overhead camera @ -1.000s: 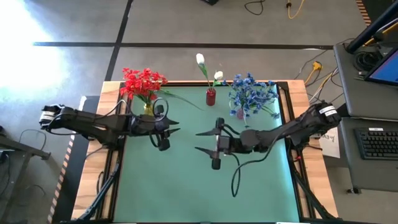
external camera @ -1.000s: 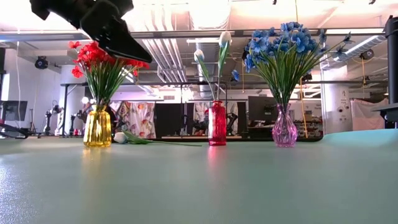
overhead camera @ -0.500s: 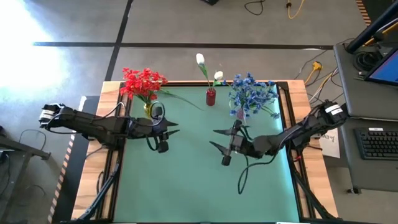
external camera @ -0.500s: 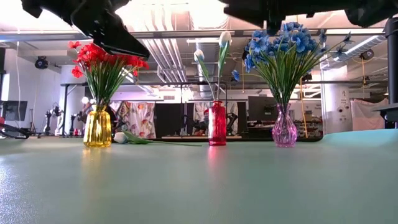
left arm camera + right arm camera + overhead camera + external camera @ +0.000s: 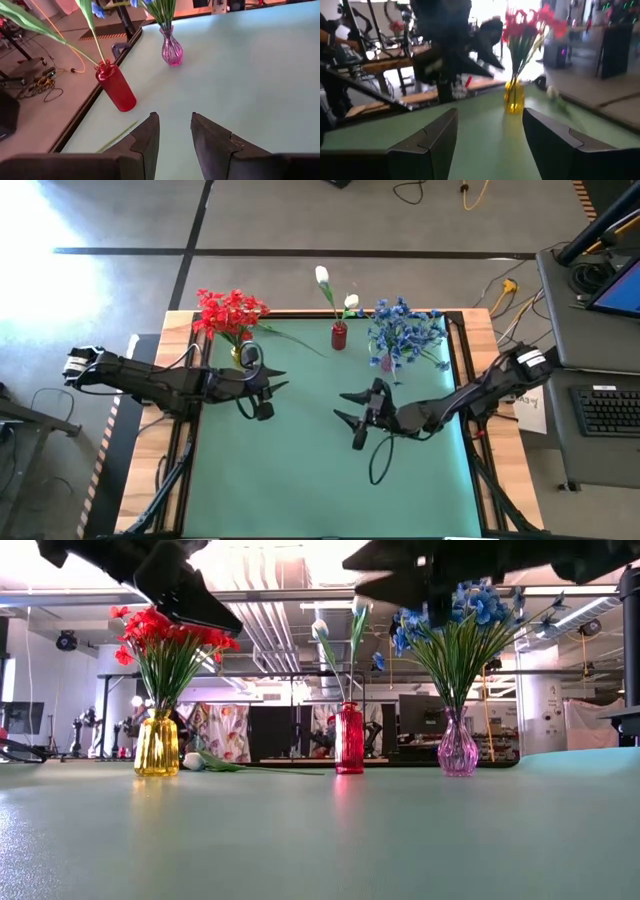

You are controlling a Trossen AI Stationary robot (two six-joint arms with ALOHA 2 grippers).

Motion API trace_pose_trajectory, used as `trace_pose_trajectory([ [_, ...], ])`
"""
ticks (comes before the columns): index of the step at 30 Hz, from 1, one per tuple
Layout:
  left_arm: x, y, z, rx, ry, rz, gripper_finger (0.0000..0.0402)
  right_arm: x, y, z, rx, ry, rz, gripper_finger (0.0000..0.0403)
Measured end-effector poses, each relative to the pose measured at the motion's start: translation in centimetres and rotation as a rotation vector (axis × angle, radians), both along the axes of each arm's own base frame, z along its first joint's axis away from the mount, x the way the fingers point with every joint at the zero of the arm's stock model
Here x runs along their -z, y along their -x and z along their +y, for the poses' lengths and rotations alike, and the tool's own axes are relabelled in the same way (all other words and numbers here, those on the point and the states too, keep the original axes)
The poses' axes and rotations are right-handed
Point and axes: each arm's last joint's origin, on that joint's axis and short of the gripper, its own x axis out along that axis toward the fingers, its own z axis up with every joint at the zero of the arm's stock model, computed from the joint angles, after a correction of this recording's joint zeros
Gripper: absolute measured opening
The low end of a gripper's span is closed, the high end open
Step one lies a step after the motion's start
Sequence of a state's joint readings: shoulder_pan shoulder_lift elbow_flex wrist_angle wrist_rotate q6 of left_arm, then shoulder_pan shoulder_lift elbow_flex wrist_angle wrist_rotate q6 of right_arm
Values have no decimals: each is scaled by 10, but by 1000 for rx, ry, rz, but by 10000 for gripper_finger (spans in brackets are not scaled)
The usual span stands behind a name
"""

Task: Sort flowers into vase by color
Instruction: Put the white flower into the red vase

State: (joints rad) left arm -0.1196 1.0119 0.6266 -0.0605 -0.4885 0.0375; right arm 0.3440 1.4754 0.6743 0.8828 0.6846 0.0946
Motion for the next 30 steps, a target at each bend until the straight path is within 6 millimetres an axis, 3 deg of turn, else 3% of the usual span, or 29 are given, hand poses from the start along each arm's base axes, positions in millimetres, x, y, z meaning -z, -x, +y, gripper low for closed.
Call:
trace_pose_trajectory([
  [15, -2, -1, 0, 5, -9, -16, 100, 19, 2, 1, 165, -126, 56, 215],
  [21, -2, -1, 0, 5, -9, -16, 100, 29, 2, -7, 251, -213, 75, 215],
  [30, -2, -1, 0, 12, -23, -19, 100, 51, -25, -4, 266, -229, 131, 215],
])
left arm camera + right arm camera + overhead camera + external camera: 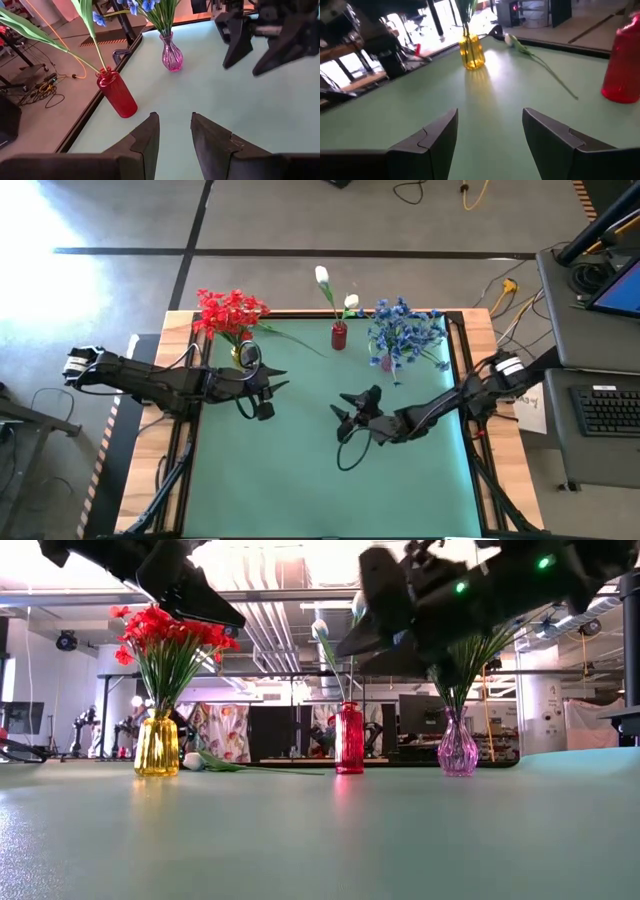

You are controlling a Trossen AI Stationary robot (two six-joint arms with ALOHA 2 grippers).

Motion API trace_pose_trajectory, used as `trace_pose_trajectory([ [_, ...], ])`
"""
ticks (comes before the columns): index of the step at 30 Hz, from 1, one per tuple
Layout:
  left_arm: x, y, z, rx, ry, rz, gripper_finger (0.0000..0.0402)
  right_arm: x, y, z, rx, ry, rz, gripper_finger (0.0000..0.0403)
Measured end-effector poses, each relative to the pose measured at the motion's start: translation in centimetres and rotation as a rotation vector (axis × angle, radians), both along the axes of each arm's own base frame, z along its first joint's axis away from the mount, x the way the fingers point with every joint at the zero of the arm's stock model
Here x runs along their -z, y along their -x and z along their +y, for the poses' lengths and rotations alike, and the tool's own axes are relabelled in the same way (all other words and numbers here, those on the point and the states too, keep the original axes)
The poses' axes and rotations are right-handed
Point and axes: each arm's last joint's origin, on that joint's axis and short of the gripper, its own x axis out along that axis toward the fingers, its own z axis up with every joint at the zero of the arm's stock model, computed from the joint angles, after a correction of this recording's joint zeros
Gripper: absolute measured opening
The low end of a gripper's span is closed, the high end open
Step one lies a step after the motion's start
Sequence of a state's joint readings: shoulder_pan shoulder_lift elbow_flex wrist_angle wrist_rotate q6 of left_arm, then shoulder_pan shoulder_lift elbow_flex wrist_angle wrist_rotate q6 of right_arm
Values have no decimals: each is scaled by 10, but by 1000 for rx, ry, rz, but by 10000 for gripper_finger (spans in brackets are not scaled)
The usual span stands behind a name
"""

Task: Sort flowers into vase by color
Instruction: Put the white flower into the red vase

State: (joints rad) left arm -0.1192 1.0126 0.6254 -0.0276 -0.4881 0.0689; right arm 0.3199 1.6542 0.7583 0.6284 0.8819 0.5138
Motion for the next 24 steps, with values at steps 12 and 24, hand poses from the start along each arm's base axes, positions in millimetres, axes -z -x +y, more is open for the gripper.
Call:
trace_pose_trajectory([
  [12, 3, -3, 0, 5, -17, 17, 100, 19, -17, -12, 71, -36, 14, 215],
  [24, 20, -18, -1, 24, -70, 93, 100, -5, -20, -3, 4, 16, 21, 215],
])
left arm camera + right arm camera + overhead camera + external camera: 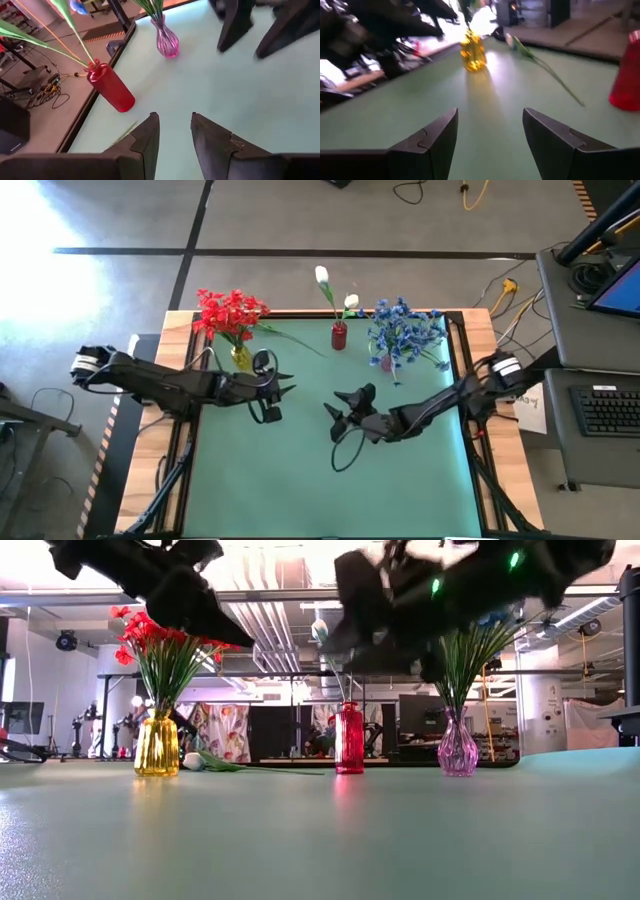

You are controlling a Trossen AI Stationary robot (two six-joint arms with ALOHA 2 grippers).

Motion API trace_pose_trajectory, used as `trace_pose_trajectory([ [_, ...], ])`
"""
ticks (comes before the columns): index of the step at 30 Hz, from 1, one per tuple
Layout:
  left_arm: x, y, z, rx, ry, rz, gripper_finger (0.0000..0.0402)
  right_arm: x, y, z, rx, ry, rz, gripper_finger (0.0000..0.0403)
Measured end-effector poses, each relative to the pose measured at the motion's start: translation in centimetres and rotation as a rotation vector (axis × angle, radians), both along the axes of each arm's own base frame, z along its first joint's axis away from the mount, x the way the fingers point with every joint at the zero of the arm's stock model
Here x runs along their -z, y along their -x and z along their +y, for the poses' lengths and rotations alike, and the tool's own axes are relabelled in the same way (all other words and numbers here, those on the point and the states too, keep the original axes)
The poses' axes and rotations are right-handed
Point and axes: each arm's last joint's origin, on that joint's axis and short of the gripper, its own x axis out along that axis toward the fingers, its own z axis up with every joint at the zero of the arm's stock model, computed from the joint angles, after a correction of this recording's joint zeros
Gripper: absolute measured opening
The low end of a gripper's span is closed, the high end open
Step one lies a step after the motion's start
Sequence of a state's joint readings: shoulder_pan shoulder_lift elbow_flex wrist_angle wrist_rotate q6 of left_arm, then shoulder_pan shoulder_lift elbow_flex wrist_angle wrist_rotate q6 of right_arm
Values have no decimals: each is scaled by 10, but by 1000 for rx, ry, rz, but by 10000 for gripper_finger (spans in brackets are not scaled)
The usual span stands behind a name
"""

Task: Sort flowers into vase by color
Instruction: Put the white flower into the red vase

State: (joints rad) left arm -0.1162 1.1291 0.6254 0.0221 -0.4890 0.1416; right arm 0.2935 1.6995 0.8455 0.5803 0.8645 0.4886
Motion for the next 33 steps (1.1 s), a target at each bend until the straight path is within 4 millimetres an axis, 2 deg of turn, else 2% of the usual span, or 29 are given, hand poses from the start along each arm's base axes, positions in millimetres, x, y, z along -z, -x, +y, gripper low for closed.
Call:
trace_pose_trajectory([
  [4, 8, -13, 0, -5, -1, -23, 100, -27, 9, 6, -42, 54, -25, 215],
  [8, 19, -25, 3, -140, -28, -54, 100, -50, 18, 7, -65, 96, -47, 215],
  [11, 28, -28, 4, -221, -43, -35, 100, -60, 24, 5, -72, 118, -34, 215],
  [18, 45, -38, 3, -259, 32, -56, 100, -75, 32, 3, -95, 190, -5, 215],
  [22, 59, -46, 2, -351, 100, -121, 100, -93, 35, 2, -100, 228, -28, 215],
  [28, 76, -48, -2, -556, 68, -197, 100, -128, 49, -3, -104, 290, -47, 215],
  [33, 84, -51, -4, -602, 84, -231, 100, -147, 61, -7, -105, 333, -44, 215],
])
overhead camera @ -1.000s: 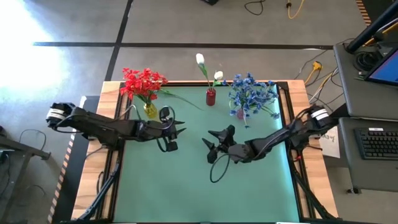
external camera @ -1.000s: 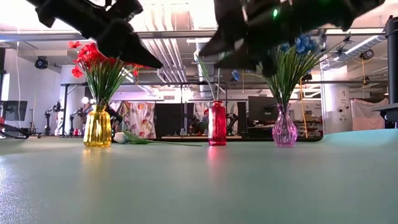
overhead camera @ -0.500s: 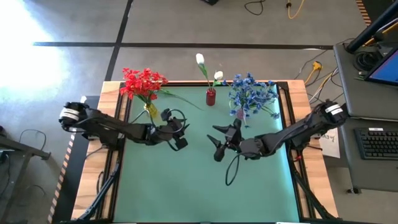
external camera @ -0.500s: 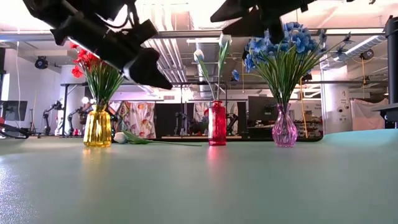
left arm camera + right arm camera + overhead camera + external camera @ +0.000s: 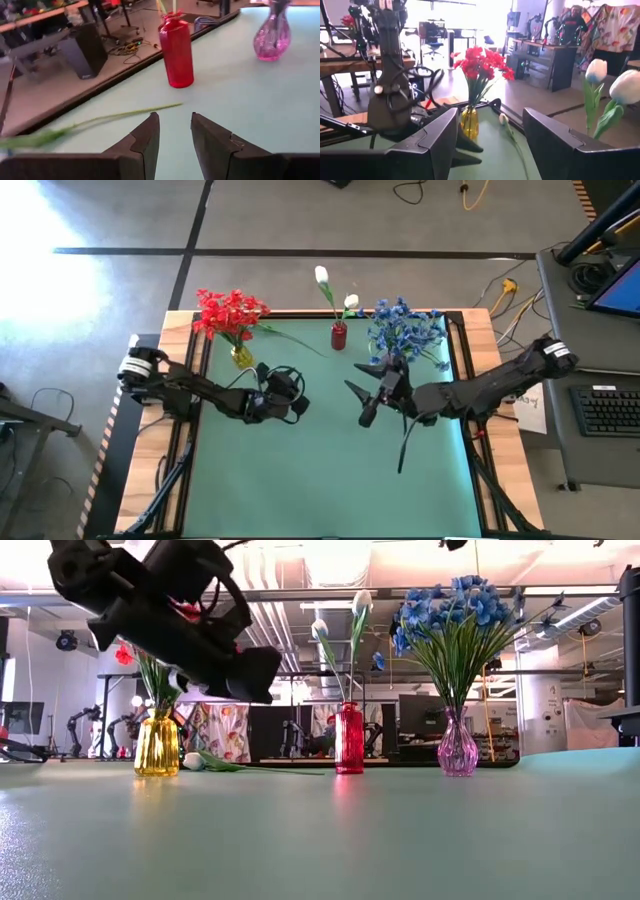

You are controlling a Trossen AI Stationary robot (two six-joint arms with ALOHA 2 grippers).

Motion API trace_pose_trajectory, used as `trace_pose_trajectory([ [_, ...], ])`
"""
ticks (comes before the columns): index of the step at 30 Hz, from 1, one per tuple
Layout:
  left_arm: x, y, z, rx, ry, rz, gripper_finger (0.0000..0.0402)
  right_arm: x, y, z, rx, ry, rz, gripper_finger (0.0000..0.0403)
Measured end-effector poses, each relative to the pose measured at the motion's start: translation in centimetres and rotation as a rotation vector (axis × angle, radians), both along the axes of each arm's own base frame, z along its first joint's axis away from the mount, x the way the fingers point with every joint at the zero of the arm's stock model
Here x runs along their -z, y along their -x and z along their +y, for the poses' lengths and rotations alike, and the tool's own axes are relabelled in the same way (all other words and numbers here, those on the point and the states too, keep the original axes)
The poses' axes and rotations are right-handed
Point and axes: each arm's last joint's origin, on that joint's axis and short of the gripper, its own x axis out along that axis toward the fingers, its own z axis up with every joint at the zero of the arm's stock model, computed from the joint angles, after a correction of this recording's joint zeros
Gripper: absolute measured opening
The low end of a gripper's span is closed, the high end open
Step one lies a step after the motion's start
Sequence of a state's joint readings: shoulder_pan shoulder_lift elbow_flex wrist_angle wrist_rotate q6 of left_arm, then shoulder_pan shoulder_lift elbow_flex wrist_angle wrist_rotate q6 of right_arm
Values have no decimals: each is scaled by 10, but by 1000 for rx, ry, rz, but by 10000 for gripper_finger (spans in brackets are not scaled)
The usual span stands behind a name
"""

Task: Sort flowers into vase by color
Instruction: Put the white flower into the red vase

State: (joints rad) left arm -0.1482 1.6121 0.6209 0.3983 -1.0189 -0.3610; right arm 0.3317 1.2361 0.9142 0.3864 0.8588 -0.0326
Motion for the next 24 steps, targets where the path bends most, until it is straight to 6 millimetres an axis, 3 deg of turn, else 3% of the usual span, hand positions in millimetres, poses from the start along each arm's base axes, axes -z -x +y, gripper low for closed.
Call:
trace_pose_trajectory([
  [8, 27, -6, -4, -60, 86, -71, 100, -9, 5, -3, 4, 22, -2, 215],
  [17, 37, -28, -11, -61, 88, -78, 100, -9, 4, -2, 1, -2, -7, 215],
  [24, 50, -47, -9, -153, -13, -45, 100, -5, 5, -2, 1, -18, 15, 215],
])
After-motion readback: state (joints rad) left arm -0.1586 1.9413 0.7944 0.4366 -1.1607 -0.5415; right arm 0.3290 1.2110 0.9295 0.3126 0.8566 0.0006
